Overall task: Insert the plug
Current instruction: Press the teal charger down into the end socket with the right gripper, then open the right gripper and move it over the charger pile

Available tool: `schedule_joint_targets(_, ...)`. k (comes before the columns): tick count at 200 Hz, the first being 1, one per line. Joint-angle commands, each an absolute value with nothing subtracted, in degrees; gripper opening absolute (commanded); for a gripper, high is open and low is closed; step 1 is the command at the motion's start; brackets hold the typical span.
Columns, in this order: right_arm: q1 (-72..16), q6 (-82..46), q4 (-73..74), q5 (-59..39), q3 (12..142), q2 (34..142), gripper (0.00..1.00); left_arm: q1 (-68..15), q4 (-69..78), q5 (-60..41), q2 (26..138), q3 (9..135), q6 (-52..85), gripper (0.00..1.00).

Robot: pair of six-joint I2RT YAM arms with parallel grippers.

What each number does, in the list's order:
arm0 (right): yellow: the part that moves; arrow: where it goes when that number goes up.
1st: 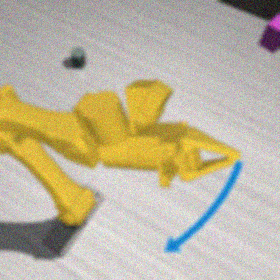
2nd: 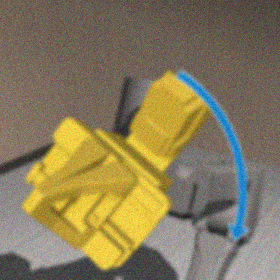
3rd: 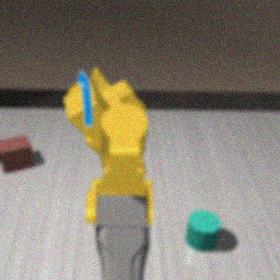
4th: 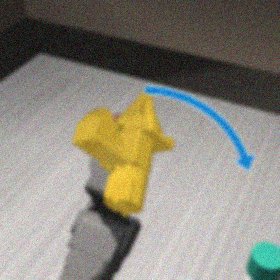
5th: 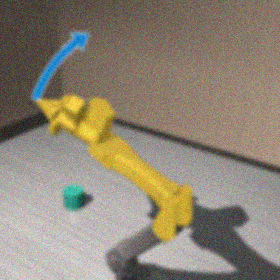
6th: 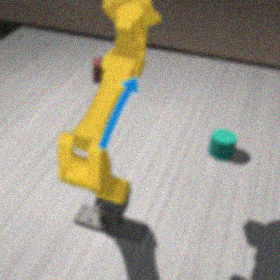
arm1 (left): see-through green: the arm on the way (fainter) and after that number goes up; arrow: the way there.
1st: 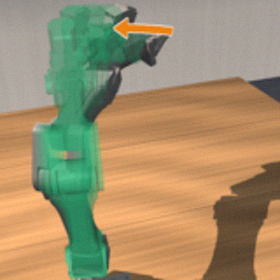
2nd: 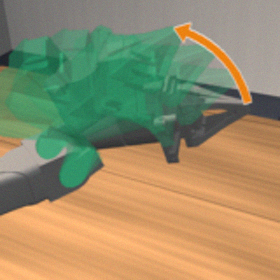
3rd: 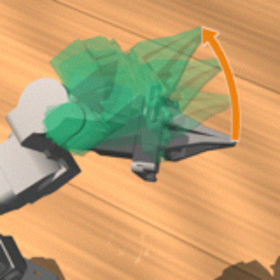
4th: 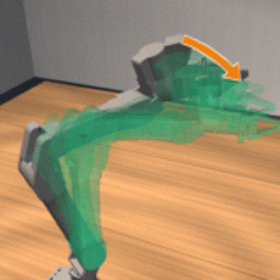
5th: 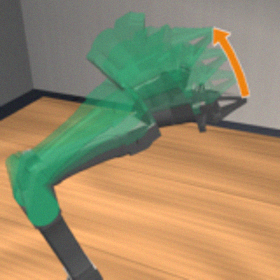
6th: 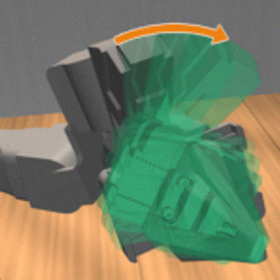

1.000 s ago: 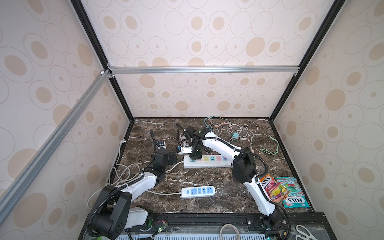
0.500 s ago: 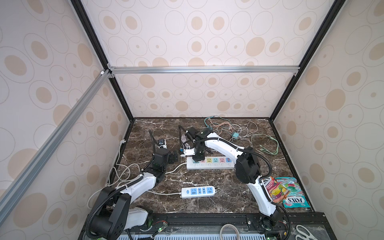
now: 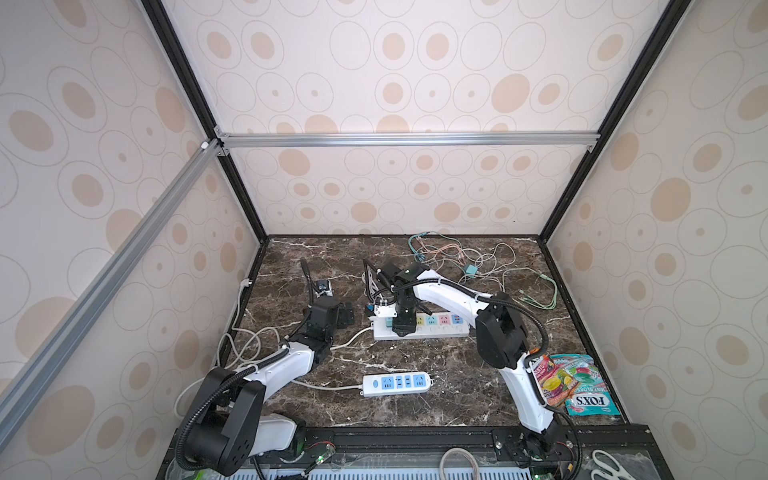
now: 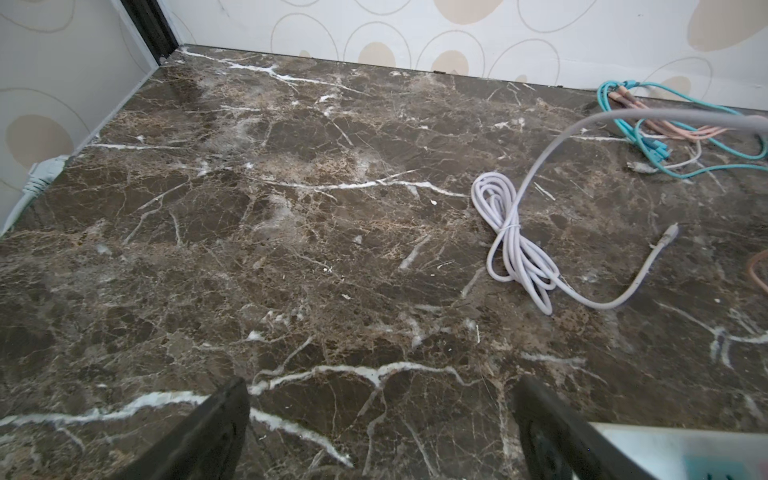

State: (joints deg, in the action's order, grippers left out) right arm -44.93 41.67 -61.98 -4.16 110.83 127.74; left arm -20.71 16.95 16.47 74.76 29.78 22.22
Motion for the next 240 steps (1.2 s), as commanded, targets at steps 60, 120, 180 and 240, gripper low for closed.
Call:
schedule_joint_targets(60, -43.83, 32.31, -50.15, -2.42, 90.88, 107.67, 0.99, -22.39, 6.68, 17.39, 76.7, 38.5, 22.24, 0.98)
schedule_joint_targets(120, -35.66, 9.22, -29.18, 4.18, 71.6, 91.46, 0.99, -31.99, 4.75, 31.11, 75.89, 43.2, 24.06, 0.98)
schedule_joint_targets(180, -22.59, -7.62, -16.87, 11.19, 56.14, 78.86, 1.0, -40.5, 4.75, 40.17, 76.03, 48.19, 23.07, 0.99)
schedule_joint_targets(240, -4.1, -28.07, -21.24, 6.18, 48.28, 75.97, 0.97, -42.38, 4.81, 40.78, 78.33, 51.27, 23.13, 0.98)
